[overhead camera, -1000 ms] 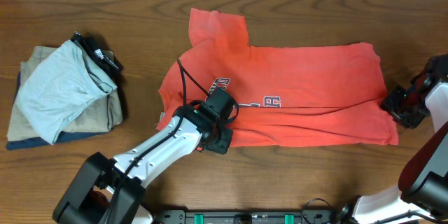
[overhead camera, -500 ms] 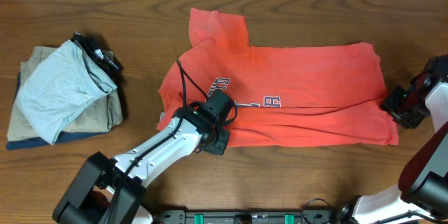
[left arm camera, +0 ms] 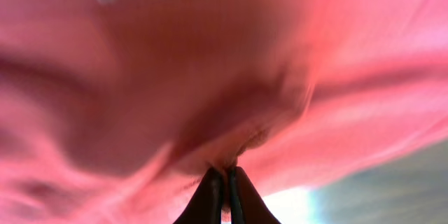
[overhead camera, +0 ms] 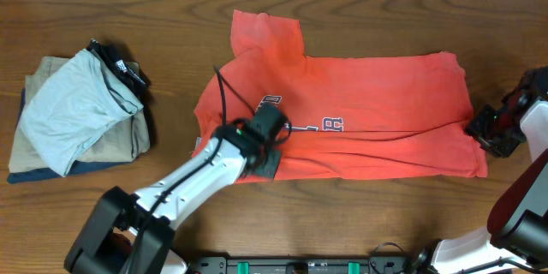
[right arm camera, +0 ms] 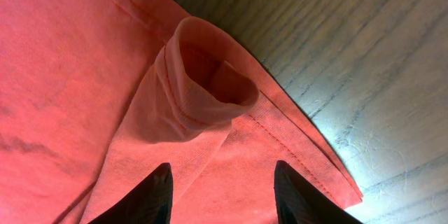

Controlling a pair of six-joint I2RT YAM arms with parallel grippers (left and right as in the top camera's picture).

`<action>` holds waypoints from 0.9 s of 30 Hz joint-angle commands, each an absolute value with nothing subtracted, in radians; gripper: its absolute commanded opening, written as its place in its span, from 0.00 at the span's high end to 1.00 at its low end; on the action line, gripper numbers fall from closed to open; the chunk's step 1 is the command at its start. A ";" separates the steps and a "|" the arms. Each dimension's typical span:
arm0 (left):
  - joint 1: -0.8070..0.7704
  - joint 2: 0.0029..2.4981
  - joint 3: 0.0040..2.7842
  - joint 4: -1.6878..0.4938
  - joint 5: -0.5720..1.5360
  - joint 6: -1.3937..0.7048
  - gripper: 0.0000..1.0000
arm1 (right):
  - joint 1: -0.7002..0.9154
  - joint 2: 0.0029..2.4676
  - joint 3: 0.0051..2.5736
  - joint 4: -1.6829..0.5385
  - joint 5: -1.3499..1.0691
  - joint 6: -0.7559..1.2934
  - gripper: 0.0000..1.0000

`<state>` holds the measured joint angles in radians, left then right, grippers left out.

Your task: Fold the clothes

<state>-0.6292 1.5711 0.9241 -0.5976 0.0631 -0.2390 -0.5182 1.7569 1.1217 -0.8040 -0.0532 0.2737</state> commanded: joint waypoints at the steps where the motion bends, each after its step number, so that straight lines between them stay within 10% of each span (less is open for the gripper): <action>1: -0.583 1.562 1.113 -0.585 -0.040 -0.247 0.94 | -0.536 1.755 1.124 -0.805 -0.057 0.260 0.55; 5: -0.532 1.562 1.258 -0.570 -0.045 -0.248 0.94 | -0.536 1.755 1.124 -0.805 -0.057 0.260 0.55; 10: -0.519 1.568 1.269 -0.648 -0.012 -0.248 0.43 | -0.536 1.755 1.124 -0.804 -0.057 0.260 0.51; 27: -0.502 1.581 1.024 -0.800 -0.083 -0.332 0.42 | -0.537 1.755 1.124 -0.788 -0.027 0.260 0.48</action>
<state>-0.5167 1.5681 1.0843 -0.8120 -0.0277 -0.2745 -0.5182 1.7569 1.1217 -0.7921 -0.0483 0.2718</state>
